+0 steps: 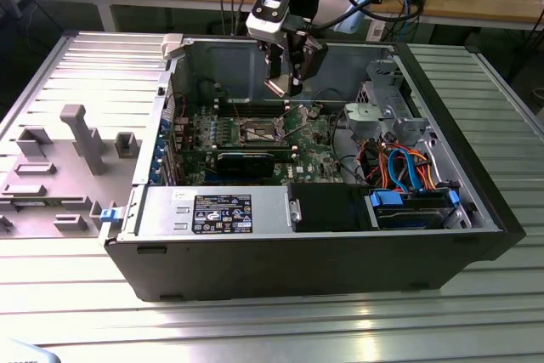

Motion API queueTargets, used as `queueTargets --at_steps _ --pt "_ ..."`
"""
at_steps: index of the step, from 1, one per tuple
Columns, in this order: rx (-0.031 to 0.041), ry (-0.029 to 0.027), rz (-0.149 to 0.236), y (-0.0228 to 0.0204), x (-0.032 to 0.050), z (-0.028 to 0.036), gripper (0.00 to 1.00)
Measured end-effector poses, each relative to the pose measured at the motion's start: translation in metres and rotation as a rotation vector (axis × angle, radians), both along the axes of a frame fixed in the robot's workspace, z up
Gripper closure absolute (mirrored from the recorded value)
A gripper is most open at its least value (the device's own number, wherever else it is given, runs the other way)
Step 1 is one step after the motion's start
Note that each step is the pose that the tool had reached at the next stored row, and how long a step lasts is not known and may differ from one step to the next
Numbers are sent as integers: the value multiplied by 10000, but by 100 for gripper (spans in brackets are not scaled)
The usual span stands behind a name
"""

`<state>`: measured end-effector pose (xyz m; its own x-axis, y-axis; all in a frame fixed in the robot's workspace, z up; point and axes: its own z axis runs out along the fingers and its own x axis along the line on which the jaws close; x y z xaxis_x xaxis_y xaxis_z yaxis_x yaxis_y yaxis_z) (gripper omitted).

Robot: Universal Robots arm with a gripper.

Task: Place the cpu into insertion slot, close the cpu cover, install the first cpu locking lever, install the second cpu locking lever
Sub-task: 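Place the cpu into insertion slot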

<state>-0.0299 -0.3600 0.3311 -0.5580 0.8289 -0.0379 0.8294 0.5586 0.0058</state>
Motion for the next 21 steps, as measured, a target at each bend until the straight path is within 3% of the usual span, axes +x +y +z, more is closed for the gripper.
queueTargets --at_steps 21 --pt "-94 0 -209 0 0 -4 45"
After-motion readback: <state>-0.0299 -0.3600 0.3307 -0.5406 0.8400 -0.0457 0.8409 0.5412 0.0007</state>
